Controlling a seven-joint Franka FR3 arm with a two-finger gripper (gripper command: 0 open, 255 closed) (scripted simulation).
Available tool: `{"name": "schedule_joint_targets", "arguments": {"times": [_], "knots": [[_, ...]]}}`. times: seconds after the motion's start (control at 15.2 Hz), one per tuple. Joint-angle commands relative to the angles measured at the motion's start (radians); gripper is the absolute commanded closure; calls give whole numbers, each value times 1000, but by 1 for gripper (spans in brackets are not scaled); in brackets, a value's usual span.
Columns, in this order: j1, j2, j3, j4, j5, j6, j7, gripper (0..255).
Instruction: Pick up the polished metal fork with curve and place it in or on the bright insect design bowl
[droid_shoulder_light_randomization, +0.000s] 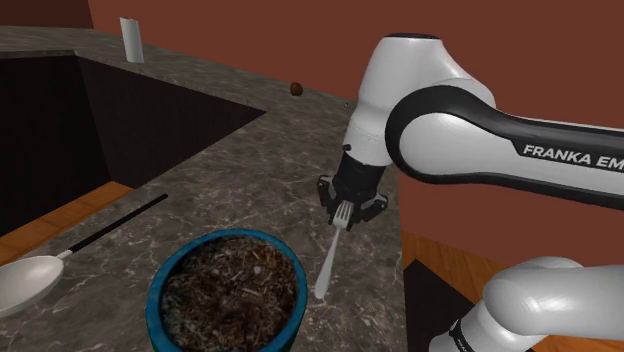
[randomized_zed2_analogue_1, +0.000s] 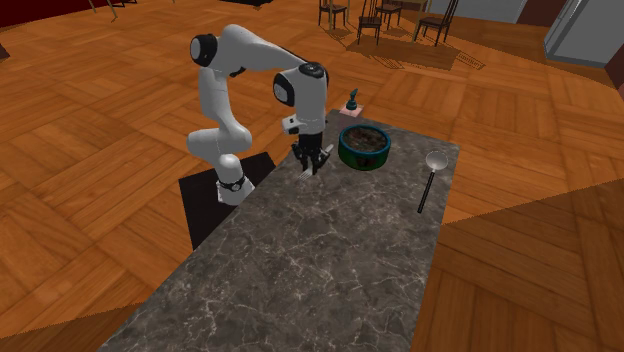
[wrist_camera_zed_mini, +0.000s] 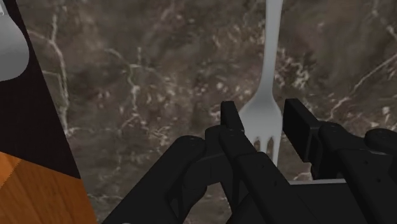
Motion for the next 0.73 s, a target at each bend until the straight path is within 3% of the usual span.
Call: {"name": "schedule_joint_targets", "arguments": {"times": [0.0,0.66], "knots": [[-2,0,-10,28,-8,-28,3,255],[-17,16,-52,162,-44,-151,11,255]]}}
